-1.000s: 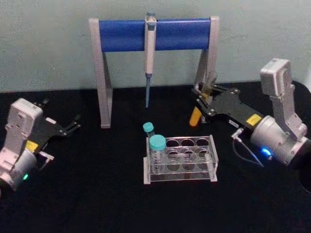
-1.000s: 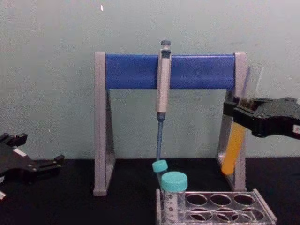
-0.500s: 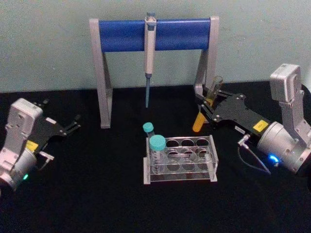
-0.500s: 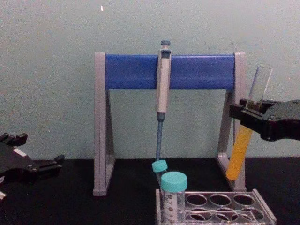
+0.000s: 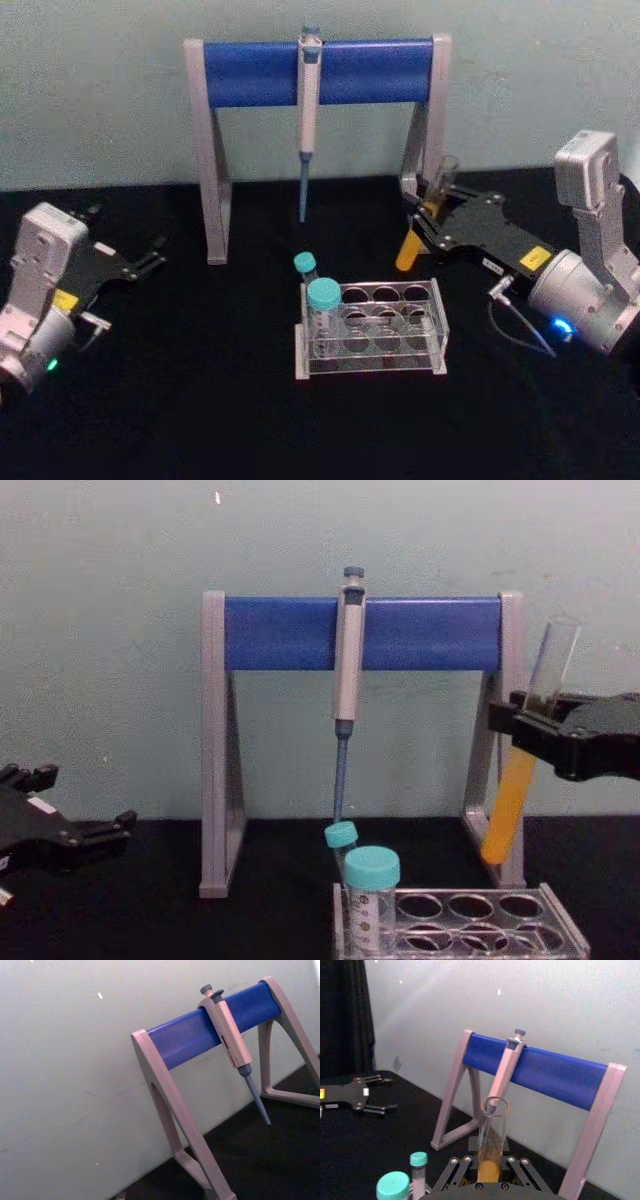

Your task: Pick up the test tube from the test tube rack, shake it, then place it back into the test tube rack.

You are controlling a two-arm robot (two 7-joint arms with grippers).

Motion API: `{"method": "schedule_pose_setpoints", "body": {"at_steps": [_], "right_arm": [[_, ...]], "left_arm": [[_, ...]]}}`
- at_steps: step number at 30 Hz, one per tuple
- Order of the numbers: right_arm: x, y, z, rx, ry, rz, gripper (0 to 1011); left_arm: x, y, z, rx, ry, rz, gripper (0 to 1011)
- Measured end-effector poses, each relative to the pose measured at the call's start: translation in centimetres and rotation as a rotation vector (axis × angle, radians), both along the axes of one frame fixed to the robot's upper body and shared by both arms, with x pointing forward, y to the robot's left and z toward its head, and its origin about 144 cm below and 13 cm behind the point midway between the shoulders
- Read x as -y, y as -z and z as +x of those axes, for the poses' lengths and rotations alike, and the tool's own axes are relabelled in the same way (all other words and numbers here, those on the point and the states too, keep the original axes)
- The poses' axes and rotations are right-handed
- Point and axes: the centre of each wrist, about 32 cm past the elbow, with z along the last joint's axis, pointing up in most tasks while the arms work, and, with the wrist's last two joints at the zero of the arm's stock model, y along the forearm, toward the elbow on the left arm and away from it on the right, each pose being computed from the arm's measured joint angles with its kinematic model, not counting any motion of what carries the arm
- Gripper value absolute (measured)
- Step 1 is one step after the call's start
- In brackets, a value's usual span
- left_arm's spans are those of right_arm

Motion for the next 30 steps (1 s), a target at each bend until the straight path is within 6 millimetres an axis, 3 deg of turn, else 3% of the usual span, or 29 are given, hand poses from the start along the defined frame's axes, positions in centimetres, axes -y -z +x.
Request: {"method": "schedule_pose_setpoints", "body": {"at_steps": [30], "right_arm": [[-1.3,0.7,-0.1,-0.071,-0.057,-0.011,226]], "left_arm": [[0.0,0.0,0.0,0.0,0.0,0.0,1001]]}}
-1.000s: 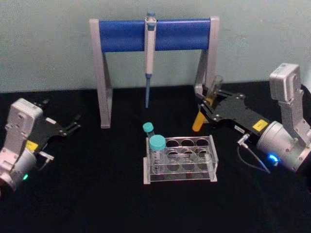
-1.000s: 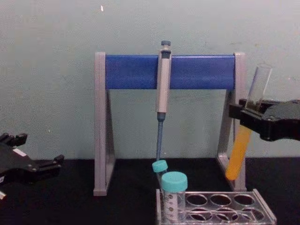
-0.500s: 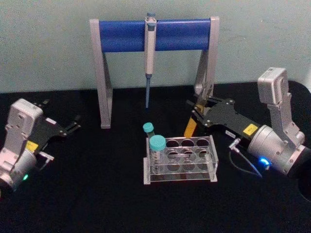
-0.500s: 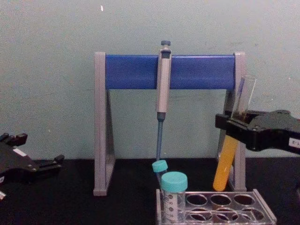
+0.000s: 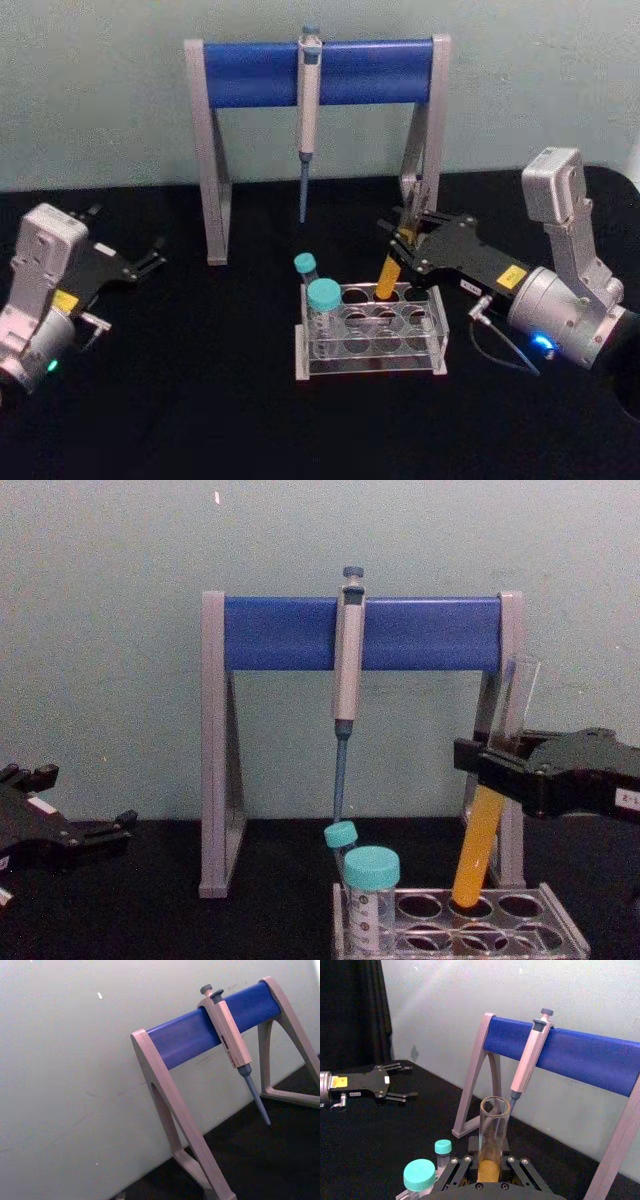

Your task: Pick up the test tube from the test tube rack, shake it, then place it back into the test tube rack.

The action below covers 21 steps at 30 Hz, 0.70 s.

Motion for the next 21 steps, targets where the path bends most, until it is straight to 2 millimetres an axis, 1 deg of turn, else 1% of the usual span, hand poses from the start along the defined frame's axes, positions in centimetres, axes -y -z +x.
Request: {"method": "schedule_pose_setpoints", "body": {"at_steps": [21], "right_arm": [[0.18,0.9,0.5,-0.031,-0.011,0.005,226]], "left_arm": [[0.0,0.0,0.0,0.0,0.0,0.0,1001]]}}
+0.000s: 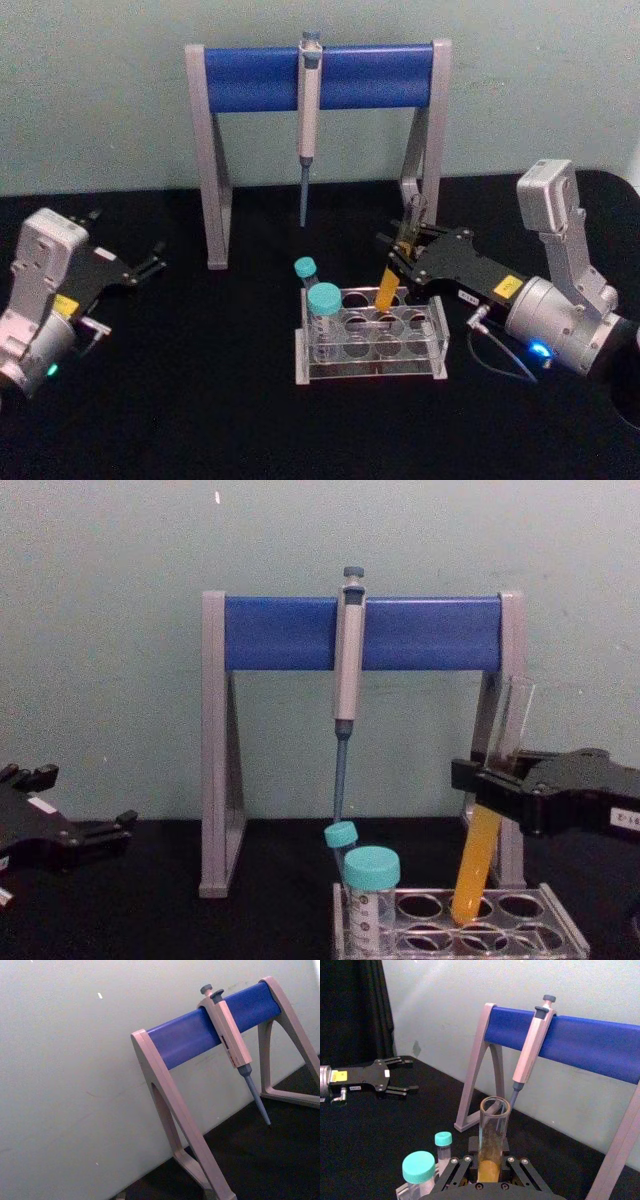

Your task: Pick up the test tube from the test tube rack, shake it, then place it back into the test tube rack.

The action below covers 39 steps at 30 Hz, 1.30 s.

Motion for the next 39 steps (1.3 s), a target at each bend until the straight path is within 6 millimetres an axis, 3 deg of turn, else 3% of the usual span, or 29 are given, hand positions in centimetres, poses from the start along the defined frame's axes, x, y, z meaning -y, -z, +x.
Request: {"method": "schedule_pose_setpoints", "body": {"at_steps": [39], "right_arm": [[-0.4,1.6,1.0,-0.055,0.007,-0.046,226]], "left_arm": [[0.0,0.0,0.0,0.0,0.0,0.0,1001]]}}
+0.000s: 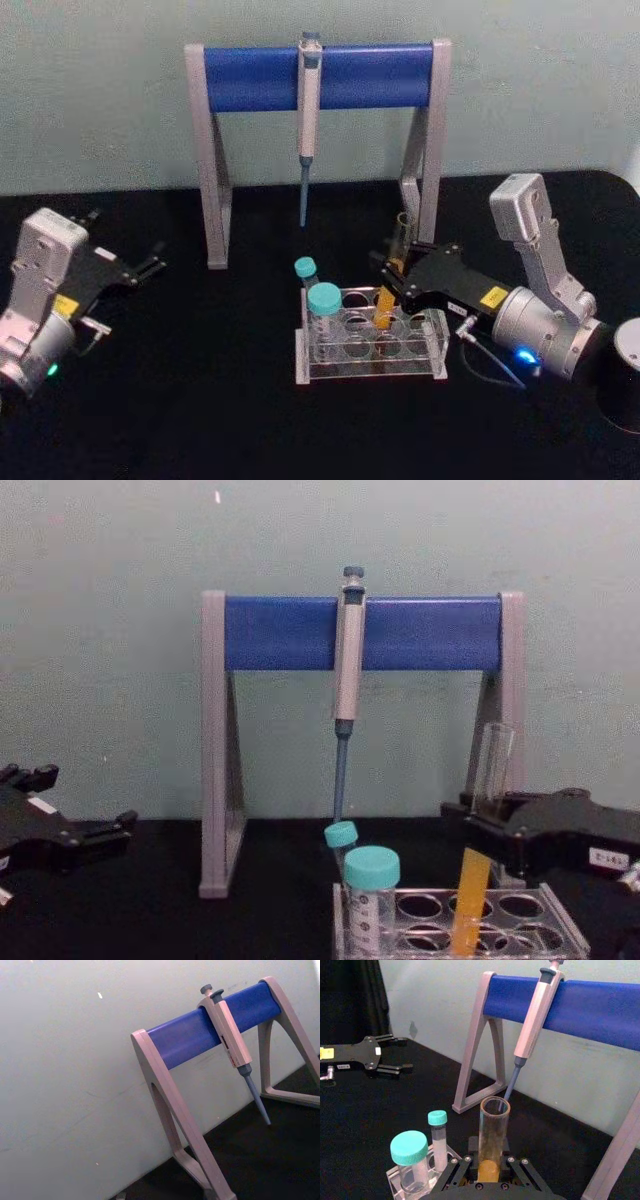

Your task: Pick up the test tube from the test tube rack, shake it, then place it back into the test tube rack.

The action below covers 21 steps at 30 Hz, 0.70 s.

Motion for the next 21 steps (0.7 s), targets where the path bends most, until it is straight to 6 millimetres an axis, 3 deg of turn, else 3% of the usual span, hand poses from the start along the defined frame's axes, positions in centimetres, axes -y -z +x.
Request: {"method": "schedule_pose_setpoints", "body": {"at_steps": [21], "right_arm": [[-0.18,0.31,0.22,-0.016,-0.007,-0.013,226]], "left_arm": [[0.0,0.0,0.0,0.0,0.0,0.0,1002]]}}
